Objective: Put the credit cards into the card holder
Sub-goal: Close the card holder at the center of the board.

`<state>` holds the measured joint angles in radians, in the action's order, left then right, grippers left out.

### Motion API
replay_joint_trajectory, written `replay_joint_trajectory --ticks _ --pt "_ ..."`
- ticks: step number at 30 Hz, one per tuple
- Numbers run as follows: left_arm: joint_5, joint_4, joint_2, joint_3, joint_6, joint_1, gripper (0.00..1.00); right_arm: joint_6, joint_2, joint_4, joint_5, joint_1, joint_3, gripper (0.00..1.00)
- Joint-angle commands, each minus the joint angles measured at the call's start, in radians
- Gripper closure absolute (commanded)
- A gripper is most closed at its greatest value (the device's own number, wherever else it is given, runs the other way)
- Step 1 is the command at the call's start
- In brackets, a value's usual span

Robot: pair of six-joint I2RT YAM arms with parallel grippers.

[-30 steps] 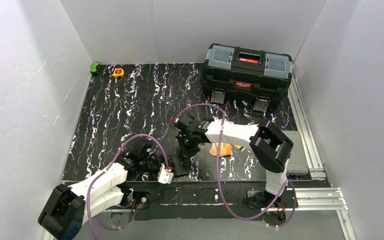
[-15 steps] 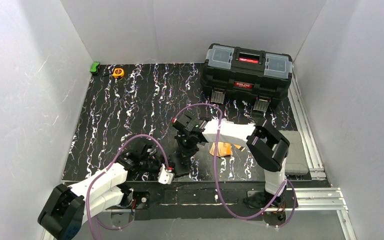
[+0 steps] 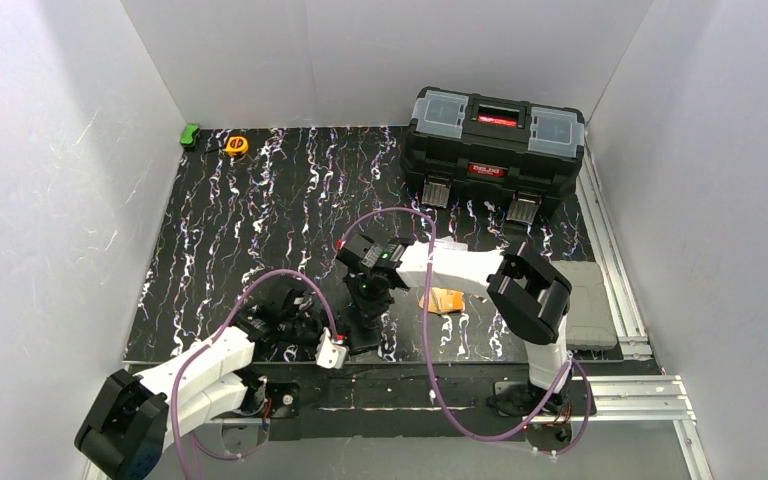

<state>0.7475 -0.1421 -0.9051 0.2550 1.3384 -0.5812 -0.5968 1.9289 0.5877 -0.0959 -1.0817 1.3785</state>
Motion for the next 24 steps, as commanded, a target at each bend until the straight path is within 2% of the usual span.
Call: replay_joint_trajectory --ticks 1,14,24 --pt "0.038 0.004 0.012 -0.01 0.004 -0.005 0.63 0.012 0.012 -0.006 0.012 -0.013 0.019 0.78" --pt "0.032 -0.004 0.02 -0.013 0.006 -0.004 0.64 0.01 -0.048 -0.049 0.018 -0.015 -0.047 0.76" --pt "0.03 -0.029 0.023 -0.001 0.002 -0.005 0.65 0.007 -0.092 -0.027 0.09 -0.022 -0.044 0.72"
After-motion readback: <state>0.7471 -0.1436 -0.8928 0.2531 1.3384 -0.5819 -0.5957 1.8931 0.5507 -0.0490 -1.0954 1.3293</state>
